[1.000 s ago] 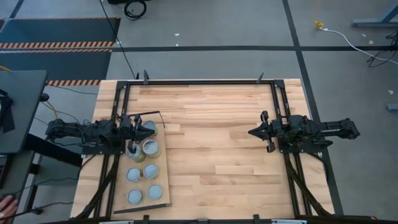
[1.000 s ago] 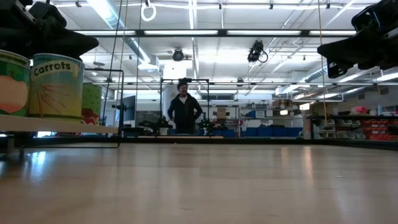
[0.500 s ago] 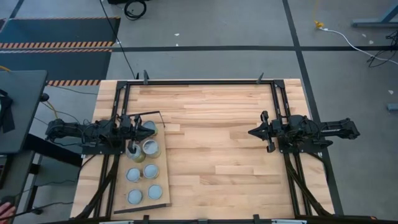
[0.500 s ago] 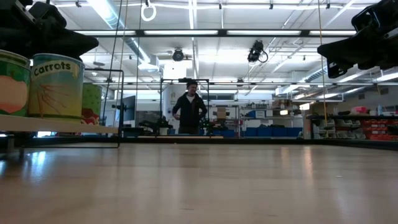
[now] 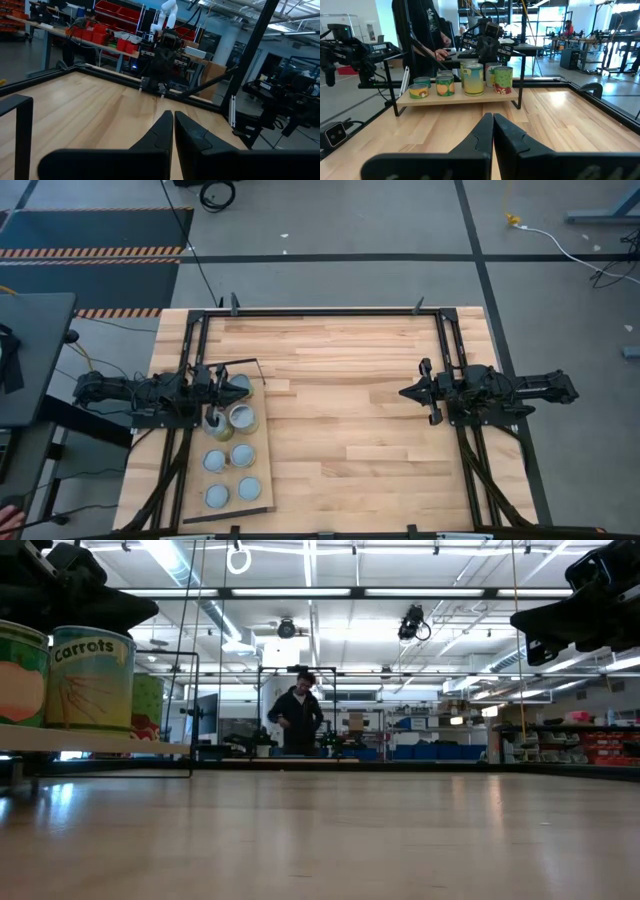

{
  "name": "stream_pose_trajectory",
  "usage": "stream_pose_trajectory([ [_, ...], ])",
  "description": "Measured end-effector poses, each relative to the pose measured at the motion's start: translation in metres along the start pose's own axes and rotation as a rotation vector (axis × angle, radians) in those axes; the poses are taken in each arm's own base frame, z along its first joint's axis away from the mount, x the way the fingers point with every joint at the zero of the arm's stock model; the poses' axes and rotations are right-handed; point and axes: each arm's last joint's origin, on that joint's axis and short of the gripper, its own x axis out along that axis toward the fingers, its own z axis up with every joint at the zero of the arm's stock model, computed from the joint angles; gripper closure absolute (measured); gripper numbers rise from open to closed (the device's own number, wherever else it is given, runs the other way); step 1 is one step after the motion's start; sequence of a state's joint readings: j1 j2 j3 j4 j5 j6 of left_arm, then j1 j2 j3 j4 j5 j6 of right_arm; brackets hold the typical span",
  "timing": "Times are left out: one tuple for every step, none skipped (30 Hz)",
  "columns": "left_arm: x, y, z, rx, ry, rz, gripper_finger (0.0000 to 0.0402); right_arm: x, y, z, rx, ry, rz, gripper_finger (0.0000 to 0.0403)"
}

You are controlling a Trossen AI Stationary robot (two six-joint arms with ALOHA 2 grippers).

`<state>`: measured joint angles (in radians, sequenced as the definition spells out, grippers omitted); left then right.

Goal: Pick and place cans onto a shelf
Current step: Return to Home Position

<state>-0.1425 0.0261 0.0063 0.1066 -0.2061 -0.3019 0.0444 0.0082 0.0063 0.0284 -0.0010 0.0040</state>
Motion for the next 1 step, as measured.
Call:
stream_pose_trajectory([
  [0.0,0.0,0.0,0.0,0.0,0.0,0.0379,0.0,0.0,0.0,0.0,0.0,0.0,0.0385],
])
